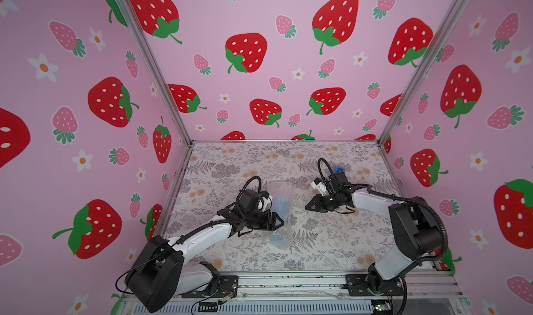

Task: Wrap wine glasses in bubble wrap
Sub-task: Adjust the bubble wrap at the center of the board.

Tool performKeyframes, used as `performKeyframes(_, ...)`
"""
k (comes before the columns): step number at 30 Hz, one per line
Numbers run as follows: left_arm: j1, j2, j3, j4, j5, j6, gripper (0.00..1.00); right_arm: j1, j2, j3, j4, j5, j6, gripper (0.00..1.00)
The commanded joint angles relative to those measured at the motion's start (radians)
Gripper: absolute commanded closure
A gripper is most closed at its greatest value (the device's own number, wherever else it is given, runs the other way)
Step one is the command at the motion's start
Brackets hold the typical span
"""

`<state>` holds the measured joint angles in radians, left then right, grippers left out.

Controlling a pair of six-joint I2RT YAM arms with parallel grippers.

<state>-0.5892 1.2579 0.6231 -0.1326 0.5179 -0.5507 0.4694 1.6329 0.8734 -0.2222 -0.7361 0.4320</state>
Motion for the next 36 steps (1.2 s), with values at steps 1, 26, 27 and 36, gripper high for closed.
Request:
performKeyframes(1, -0.004, -0.038, 0.0, 0.033, 0.027, -0.017, 0.25, 0.042, -0.079, 0.028, 0.023, -0.035, 0.044, 0.78)
performKeyframes(26, 0.026, -0.103, -0.043, 0.019, 0.06, -0.002, 0.23, 0.268, 0.143, 0.237, 0.018, 0.085, 0.075, 0.76)
performKeyframes(27, 0.03, -0.112, -0.038, -0.01, 0.037, -0.005, 0.22, 0.268, 0.143, 0.232, 0.017, 0.087, 0.073, 0.76)
performKeyframes(36, 0.042, -0.102, 0.043, -0.176, -0.148, -0.128, 0.03, 0.266, 0.124, 0.249, 0.016, 0.057, 0.101, 0.76)
